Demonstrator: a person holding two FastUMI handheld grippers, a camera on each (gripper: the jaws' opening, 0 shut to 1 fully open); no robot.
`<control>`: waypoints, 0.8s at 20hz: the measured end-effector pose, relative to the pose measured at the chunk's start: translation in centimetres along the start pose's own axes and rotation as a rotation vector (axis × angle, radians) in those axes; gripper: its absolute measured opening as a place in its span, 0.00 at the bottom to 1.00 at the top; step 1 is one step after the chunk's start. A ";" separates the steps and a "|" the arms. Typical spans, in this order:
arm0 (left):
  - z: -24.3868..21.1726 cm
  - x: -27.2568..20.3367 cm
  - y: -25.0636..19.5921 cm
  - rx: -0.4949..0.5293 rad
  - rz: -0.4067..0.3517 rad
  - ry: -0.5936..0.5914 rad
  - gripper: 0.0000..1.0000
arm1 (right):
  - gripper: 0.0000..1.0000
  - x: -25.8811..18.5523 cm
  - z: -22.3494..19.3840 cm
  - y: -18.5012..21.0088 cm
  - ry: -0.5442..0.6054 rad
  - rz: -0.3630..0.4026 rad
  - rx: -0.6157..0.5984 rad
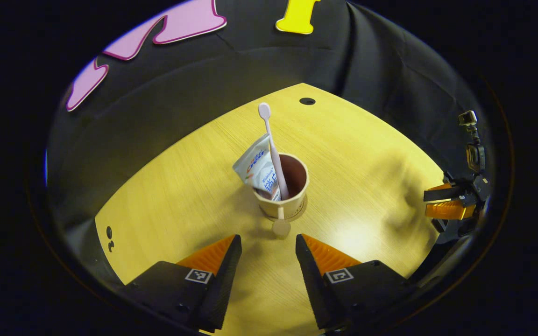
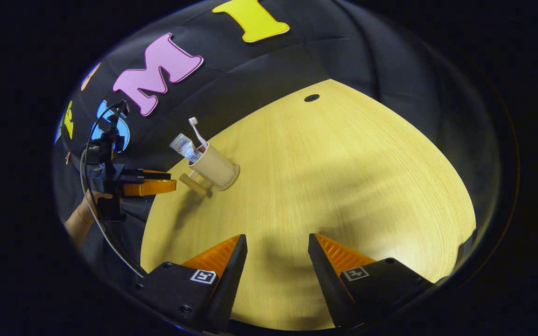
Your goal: Put the toothbrush and toothpaste on the desktop into the cup, then pick up the cup and place it on the coaster on the desktop.
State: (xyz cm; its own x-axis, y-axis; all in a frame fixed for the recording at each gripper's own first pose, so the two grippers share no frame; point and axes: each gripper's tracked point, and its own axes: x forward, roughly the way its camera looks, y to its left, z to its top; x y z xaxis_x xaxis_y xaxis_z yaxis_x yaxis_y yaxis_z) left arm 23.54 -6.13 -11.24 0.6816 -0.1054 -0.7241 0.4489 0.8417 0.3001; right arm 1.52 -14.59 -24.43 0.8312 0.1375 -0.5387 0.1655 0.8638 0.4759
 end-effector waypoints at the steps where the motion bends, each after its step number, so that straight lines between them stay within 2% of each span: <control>1: -0.4 -0.9 0.1 -0.008 0.007 -0.010 0.73 | 0.82 0.0 0.0 0.6 -0.002 0.005 -0.007; 7: -4.2 -7.0 1.4 -0.084 0.082 -0.073 0.86 | 0.86 -0.3 -1.0 4.8 0.004 0.046 -0.066; 10: -6.8 -9.6 0.0 -0.168 0.052 -0.093 0.87 | 0.91 -0.6 -1.4 7.1 0.015 0.067 -0.091; 11: -7.8 -10.2 -0.6 -0.198 0.040 -0.098 0.86 | 0.75 -0.7 -1.7 7.9 0.021 0.076 -0.103; 12: -8.8 -10.9 -1.0 -0.228 0.036 -0.105 0.86 | 0.92 -0.8 -2.0 8.6 0.028 0.084 -0.115; 13: -9.8 -11.4 -1.4 -0.257 0.033 -0.110 0.87 | 0.78 -1.0 -2.1 9.3 0.034 0.091 -0.128; 14: -10.8 -12.1 -1.7 -0.288 0.033 -0.114 0.87 | 0.96 -1.0 -2.3 9.9 0.036 0.098 -0.137; 16: -13.0 -13.0 -2.4 -0.342 0.031 -0.112 0.87 | 0.96 -1.2 -2.6 11.0 0.043 0.108 -0.149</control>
State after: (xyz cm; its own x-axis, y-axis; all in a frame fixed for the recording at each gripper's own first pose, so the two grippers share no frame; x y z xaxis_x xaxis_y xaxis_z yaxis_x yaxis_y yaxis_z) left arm 6.13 0.07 -10.61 0.7593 -0.1182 -0.6399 0.2206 0.9719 0.0823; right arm 0.94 -3.95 -20.33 0.8157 0.2518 -0.5208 -0.0067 0.9044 0.4267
